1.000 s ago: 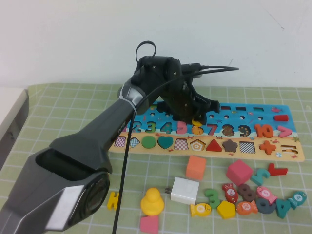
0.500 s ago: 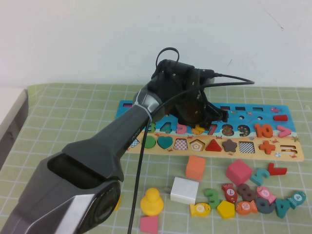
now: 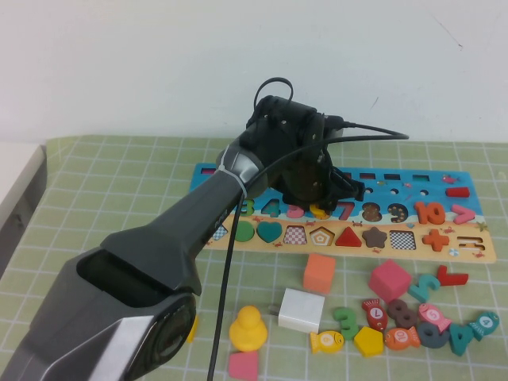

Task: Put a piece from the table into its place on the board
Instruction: Place the "number 6" into the hole of the number 6

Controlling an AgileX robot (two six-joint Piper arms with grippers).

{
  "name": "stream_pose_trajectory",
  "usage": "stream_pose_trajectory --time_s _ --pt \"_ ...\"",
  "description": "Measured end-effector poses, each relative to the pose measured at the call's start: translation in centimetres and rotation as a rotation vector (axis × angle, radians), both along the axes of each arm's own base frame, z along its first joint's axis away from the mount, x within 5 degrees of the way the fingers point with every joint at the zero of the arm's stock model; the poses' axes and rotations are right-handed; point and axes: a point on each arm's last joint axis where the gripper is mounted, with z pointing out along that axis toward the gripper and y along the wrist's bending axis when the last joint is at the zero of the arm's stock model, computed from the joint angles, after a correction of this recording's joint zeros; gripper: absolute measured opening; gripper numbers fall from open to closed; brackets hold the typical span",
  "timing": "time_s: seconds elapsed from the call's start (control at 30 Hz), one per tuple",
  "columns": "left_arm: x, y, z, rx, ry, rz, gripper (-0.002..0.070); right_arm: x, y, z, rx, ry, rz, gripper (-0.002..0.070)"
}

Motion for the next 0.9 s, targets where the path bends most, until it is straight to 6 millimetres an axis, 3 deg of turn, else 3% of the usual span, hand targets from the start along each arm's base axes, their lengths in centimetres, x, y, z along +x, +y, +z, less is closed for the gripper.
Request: stream_pose_trajectory --time_s 0.9 --pt "0.12 -0.06 -0.57 -0.002 0.011 0.018 0.0253 0.00 0.00 0.00 0.000 0.000 0.000 -0.0003"
